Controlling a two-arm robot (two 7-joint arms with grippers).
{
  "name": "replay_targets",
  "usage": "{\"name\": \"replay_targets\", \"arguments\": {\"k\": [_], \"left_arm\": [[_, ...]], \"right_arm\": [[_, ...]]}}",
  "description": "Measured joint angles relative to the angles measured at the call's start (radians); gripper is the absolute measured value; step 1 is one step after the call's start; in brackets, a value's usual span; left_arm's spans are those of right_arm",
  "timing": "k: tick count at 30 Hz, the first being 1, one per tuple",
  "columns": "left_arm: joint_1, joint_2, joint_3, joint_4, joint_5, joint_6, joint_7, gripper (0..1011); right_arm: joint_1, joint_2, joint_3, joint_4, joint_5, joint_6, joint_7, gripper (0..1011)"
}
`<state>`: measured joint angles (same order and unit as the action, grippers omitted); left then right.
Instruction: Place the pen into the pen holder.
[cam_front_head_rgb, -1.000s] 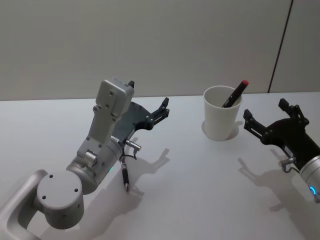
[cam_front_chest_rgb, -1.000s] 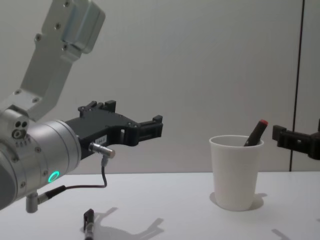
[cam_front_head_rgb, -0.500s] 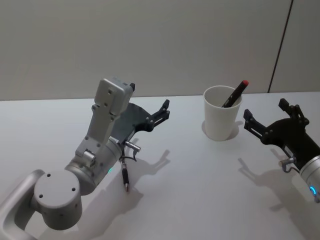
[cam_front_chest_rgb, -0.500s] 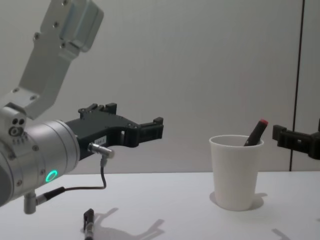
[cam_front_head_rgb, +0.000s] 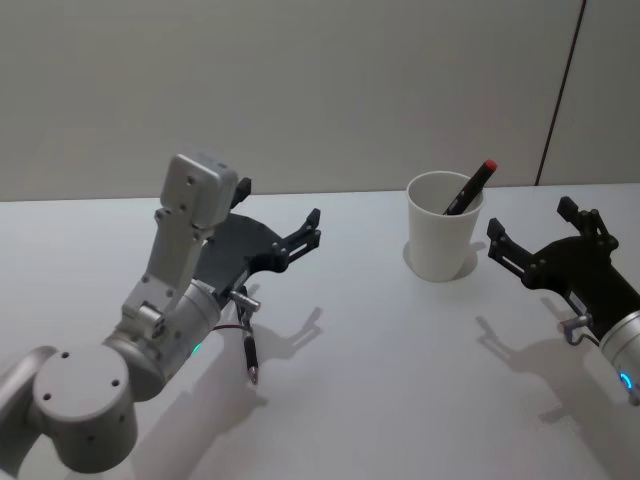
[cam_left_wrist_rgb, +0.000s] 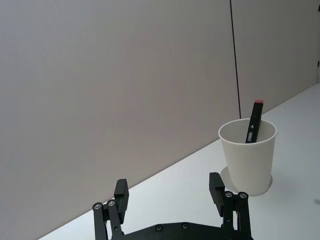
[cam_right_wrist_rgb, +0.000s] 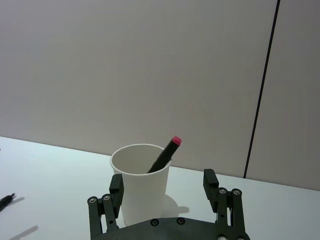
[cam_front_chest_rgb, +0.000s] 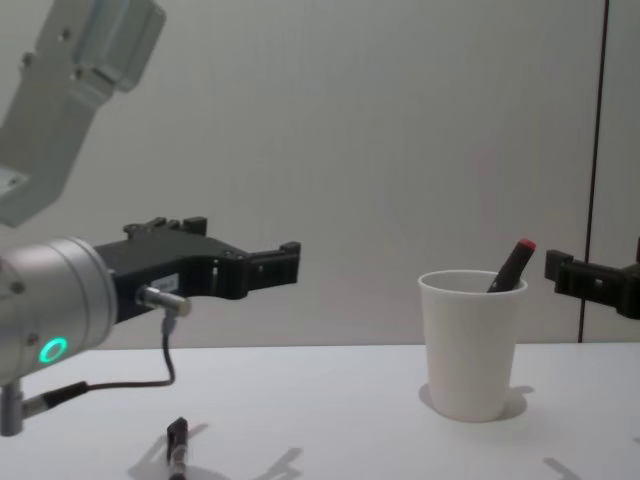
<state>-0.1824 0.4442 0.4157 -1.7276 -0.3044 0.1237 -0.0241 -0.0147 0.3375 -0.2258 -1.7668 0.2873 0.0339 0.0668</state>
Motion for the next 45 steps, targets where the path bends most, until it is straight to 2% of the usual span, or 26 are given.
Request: {"name": "replay_targets", "arguments": {"k": [16, 25, 35, 45], "left_arm": [[0.059, 0.071, -0.036, -0.101, -0.054, 0.093, 0.046, 1001], [0.086, 0.1, -0.053, -0.162, -0.083, 0.172, 0.064, 1001], [0.105, 0.114, -0.064, -0.219, -0.117, 0.272, 0.081, 1001], [0.115, 0.111, -0.069, -0.261, -0.141, 0.373, 0.111, 1001]], "right_arm": [[0.0, 0.0, 0.0, 0.0, 0.0, 0.0, 0.0, 1002], [0.0, 0.0, 0.0, 0.0, 0.0, 0.0, 0.0, 1002], [0.0, 0.0, 0.0, 0.0, 0.0, 0.0, 0.0, 1001], [0.0, 0.0, 0.0, 0.0, 0.0, 0.0, 0.0, 1001]]}}
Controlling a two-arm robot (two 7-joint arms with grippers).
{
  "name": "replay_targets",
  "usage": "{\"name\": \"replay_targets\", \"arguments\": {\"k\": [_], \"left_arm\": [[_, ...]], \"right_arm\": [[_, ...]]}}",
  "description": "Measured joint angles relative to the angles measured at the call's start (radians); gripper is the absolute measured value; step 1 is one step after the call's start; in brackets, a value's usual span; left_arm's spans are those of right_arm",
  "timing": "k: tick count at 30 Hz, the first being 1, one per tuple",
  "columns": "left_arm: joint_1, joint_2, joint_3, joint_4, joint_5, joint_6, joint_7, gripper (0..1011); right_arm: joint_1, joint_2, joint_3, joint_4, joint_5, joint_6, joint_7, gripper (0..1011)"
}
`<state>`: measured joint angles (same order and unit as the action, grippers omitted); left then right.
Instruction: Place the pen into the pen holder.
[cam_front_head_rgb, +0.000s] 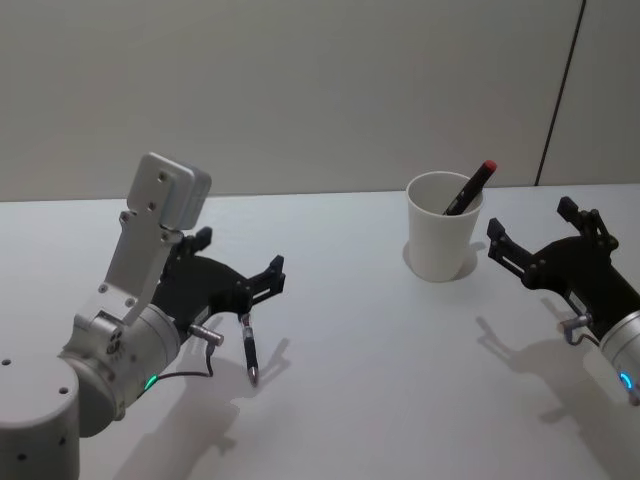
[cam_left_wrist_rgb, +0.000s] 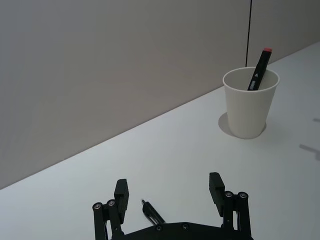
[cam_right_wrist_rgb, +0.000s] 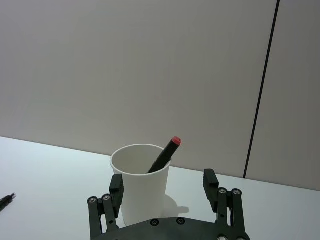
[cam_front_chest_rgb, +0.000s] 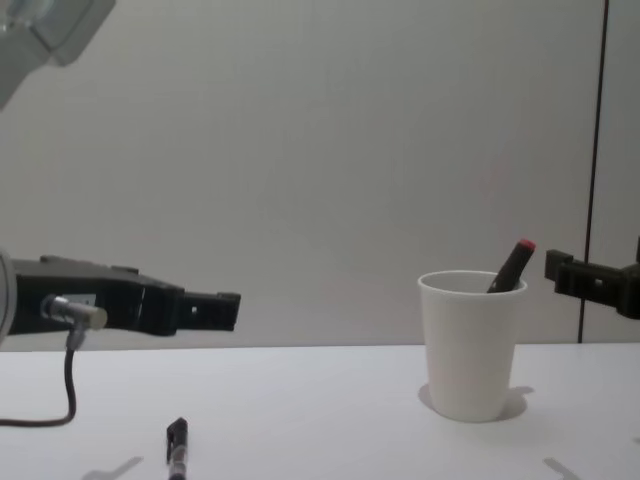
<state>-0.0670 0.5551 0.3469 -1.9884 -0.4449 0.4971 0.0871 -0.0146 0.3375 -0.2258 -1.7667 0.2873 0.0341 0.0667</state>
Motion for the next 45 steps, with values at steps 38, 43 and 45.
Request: {"name": "replay_targets", "arguments": {"k": [38, 43, 45], "left_arm": [[-0.035, -0.155, 0.025, 0.033, 0.004, 0.264, 0.102, 1001], [-0.037, -0.178, 0.026, 0.047, 0.004, 0.28, 0.126, 1001], [-0.037, -0.189, 0.026, 0.054, 0.004, 0.285, 0.136, 1001]], "right_arm": [[0.0, 0.0, 0.0, 0.0, 0.0, 0.0, 0.0, 1002], [0.0, 0.0, 0.0, 0.0, 0.0, 0.0, 0.0, 1002], [0.0, 0.0, 0.0, 0.0, 0.0, 0.0, 0.0, 1001]]}}
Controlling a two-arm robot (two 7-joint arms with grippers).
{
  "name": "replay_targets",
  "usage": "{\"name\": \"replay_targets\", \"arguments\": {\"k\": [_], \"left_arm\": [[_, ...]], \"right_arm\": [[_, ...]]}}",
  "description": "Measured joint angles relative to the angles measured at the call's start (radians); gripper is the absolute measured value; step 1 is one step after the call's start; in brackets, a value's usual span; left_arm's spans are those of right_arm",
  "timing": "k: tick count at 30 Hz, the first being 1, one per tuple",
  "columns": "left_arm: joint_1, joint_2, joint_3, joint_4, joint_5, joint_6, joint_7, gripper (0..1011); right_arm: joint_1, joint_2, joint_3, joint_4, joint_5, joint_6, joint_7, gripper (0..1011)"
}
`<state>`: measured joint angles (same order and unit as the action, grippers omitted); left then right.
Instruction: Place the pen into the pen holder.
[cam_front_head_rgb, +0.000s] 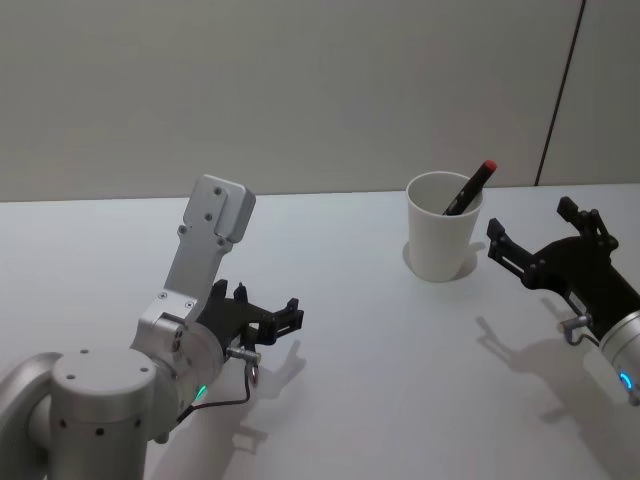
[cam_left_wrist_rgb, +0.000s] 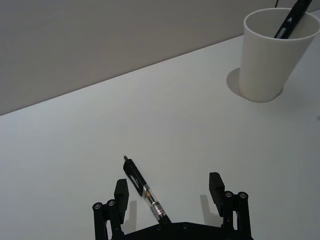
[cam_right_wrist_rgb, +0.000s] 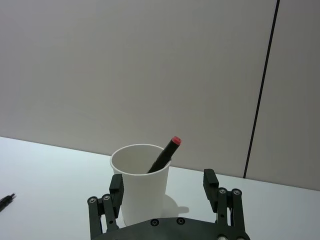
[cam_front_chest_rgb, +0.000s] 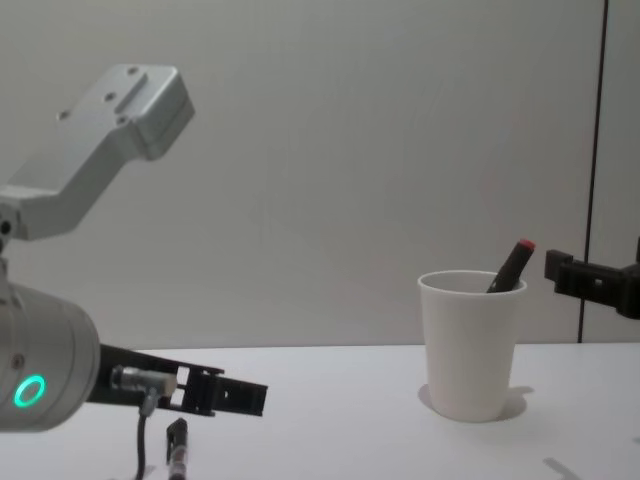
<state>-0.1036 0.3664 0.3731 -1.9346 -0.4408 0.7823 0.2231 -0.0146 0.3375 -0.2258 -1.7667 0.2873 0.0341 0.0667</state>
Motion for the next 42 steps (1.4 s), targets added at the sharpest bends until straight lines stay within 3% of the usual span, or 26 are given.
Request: {"name": "replay_targets", "arguments": {"k": [20, 42], "left_arm": [[0.002, -0.062, 0.001, 0.056, 0.018, 0.022, 0.051, 1001], [-0.028, -0.116, 0.015, 0.148, 0.133, 0.032, 0.036, 1001]], "right_arm": [[0.0, 0.0, 0.0, 0.0, 0.0, 0.0, 0.0, 1002], [0.0, 0.0, 0.0, 0.0, 0.0, 0.0, 0.0, 1001]]}}
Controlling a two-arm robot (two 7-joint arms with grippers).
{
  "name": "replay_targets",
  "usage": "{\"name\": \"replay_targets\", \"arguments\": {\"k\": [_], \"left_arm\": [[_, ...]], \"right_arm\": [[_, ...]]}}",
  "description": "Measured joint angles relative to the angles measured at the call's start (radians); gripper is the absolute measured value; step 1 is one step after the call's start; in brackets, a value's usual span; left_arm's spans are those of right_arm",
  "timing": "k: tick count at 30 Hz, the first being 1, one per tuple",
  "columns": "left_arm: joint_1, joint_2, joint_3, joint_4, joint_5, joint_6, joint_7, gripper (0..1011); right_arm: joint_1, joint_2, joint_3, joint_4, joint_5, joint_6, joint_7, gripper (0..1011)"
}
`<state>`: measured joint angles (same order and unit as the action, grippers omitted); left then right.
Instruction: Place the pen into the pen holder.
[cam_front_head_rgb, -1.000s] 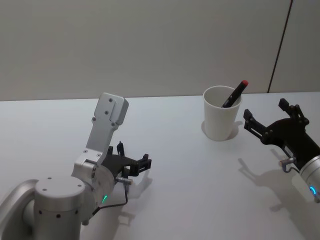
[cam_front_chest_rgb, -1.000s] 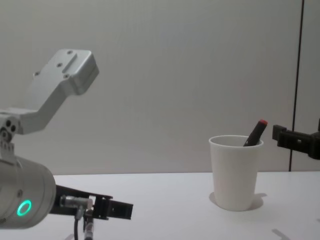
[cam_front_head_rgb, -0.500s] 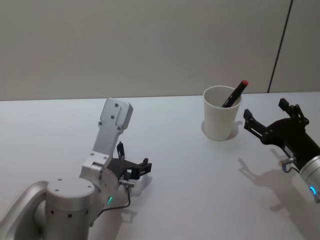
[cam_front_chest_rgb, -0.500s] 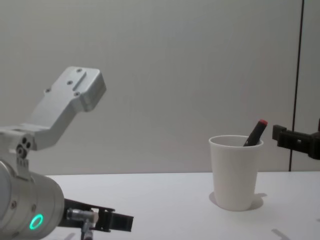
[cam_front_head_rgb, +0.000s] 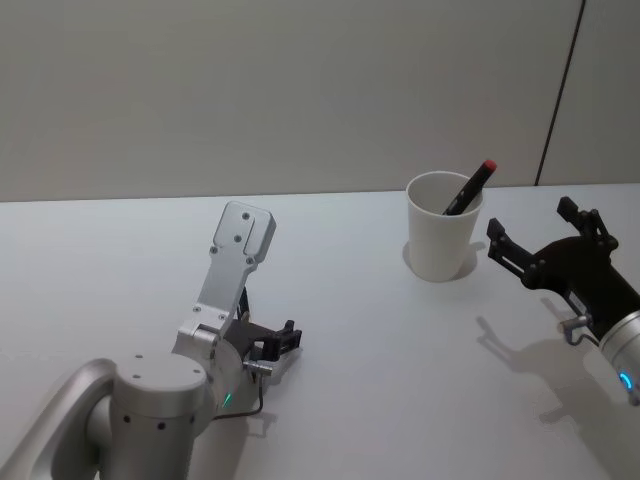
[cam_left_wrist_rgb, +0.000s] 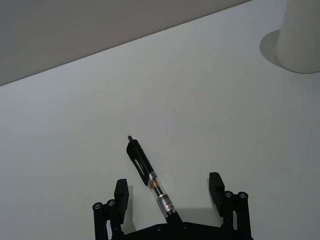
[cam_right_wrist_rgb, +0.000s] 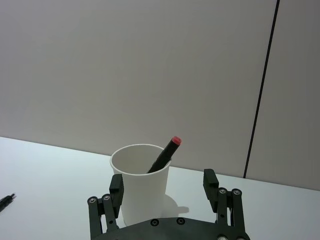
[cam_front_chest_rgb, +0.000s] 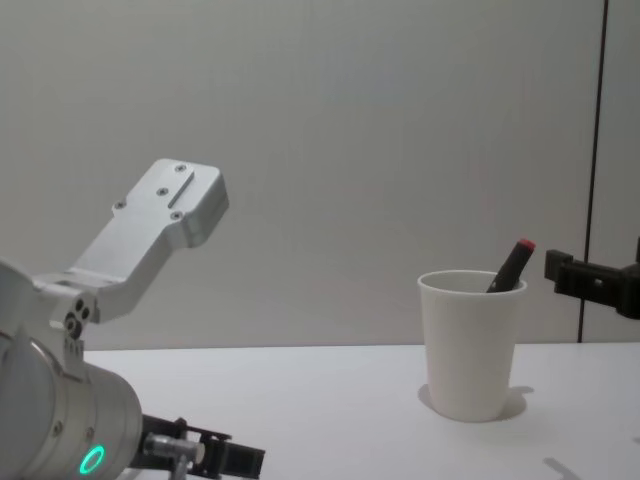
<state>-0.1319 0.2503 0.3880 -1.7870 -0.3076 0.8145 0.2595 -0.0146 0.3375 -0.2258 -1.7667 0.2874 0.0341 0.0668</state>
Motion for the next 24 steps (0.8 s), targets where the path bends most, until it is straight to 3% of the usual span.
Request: {"name": "replay_targets", "arguments": {"k": [11, 24], "left_arm": [[-0.002, -0.023, -0.01, 0.02, 0.011, 0.009, 0.026, 1001], [0.005, -0.052, -0.035, 0.031, -0.016, 0.013, 0.072, 1003]], "right_arm": [[0.0, 0.0, 0.0, 0.0, 0.0, 0.0, 0.0, 1002], [0.0, 0.0, 0.0, 0.0, 0.0, 0.0, 0.0, 1002]]}}
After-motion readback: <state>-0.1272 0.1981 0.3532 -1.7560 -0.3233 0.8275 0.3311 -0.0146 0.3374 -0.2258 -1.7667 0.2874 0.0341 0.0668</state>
